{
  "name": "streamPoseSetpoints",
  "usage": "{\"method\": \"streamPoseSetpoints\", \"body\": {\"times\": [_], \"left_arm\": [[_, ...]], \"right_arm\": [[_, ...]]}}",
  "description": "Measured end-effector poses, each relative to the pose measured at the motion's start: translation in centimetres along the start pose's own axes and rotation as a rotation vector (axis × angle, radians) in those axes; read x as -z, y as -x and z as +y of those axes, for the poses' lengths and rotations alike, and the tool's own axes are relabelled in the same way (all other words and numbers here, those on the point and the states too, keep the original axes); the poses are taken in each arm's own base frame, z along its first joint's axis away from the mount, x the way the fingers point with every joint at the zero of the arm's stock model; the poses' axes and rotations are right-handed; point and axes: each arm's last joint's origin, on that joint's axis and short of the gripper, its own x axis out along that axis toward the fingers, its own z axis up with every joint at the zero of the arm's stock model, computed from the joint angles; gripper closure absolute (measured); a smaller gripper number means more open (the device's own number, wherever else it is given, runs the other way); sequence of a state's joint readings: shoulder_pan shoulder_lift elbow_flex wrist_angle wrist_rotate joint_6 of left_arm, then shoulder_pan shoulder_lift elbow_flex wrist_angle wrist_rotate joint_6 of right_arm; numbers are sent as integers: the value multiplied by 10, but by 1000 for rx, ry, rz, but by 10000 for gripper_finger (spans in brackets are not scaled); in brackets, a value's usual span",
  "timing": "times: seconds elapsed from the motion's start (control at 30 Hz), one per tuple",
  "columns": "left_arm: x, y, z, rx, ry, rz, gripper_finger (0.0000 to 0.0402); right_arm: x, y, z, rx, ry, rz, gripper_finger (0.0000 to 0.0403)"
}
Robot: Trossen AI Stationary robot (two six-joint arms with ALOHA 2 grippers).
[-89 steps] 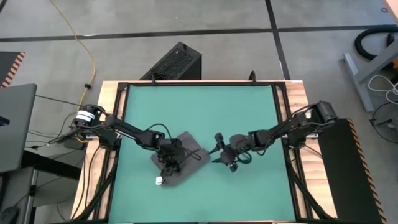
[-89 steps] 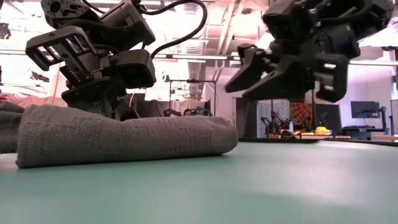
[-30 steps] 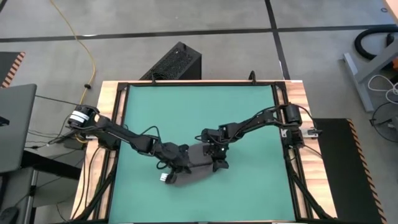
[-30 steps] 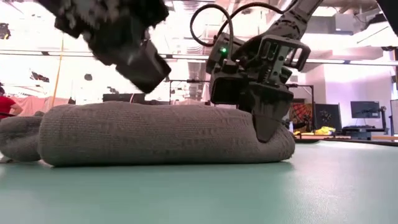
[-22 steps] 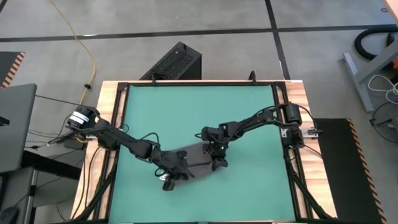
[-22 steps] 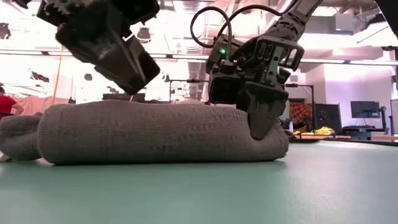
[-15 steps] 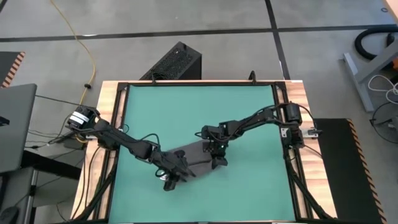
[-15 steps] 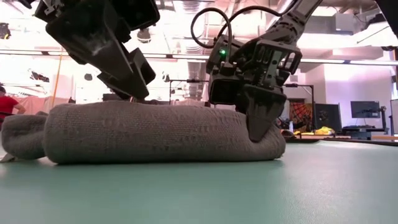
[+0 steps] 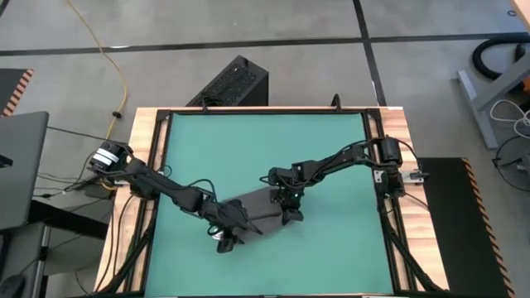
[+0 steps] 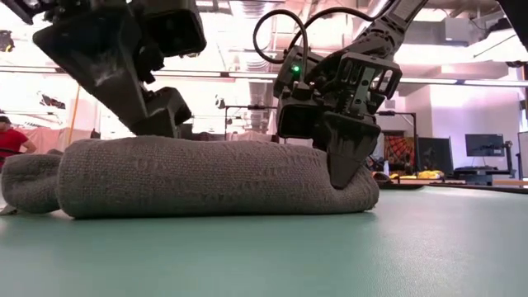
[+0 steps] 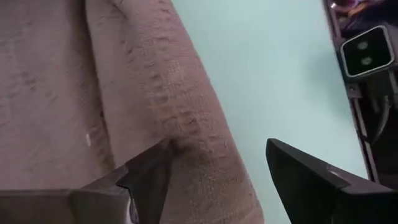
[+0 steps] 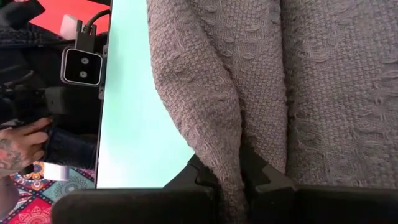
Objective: Roll towel into tight, uniform cylinder
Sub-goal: Roll the gray towel
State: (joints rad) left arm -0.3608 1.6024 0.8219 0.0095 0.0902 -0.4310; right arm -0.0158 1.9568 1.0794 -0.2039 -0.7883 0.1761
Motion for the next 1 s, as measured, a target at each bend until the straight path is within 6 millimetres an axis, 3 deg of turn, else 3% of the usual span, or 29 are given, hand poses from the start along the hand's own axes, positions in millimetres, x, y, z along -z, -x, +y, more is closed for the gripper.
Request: {"method": "streamPoseSetpoints", "body": {"times": [0.33,0.6,0.8,1.0], "left_arm": [[-43,26,-24,-209,-8,83,152],[-26,18,-34,-314,145,66,152],[-11,-10,-39,-311,148,128,152],[-11,-20,-40,-301,177,127,152]], "right_arm": [[0,0,0,0,2,-2,367],[0,0,0,0,8,-3,366],[-1,0,0,0,20,-4,366],[-1,0,0,0,18,-4,366]]}}
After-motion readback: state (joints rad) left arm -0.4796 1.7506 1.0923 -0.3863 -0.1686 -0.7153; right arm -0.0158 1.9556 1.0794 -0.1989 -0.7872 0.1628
